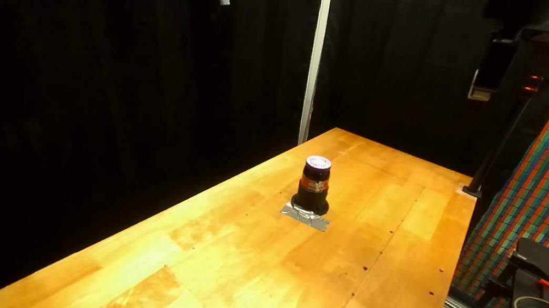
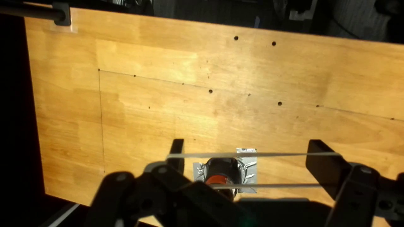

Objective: Put the rubber bung around the neck of the brown bottle

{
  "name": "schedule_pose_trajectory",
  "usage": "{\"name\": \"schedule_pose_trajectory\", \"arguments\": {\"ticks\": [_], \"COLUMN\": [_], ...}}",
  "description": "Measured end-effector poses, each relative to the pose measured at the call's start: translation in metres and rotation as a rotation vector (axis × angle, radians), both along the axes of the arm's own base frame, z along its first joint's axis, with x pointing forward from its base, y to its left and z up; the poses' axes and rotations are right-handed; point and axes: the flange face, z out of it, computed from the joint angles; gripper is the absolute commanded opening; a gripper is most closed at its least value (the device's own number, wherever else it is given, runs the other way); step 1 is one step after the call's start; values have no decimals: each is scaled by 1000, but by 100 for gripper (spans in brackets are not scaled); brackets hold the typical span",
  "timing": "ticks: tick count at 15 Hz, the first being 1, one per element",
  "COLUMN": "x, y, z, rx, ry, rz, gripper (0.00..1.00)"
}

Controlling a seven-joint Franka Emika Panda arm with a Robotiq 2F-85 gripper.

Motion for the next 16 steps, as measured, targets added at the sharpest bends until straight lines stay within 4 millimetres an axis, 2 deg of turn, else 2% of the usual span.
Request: {"name": "schedule_pose_trajectory", "arguments": {"ticks": [4, 7, 10, 13, 16], "x": [68, 124, 175, 216, 246], "y": [-20, -44, -65, -74, -68], "z": [-55, -106, -150, -182, -202], "rx": [64, 126, 165, 205, 253], "ry": [-88, -110, -127, -141, -146], "rz": [-41, -93, -140, -177, -196], "gripper": [100, 100, 100, 100, 100]}}
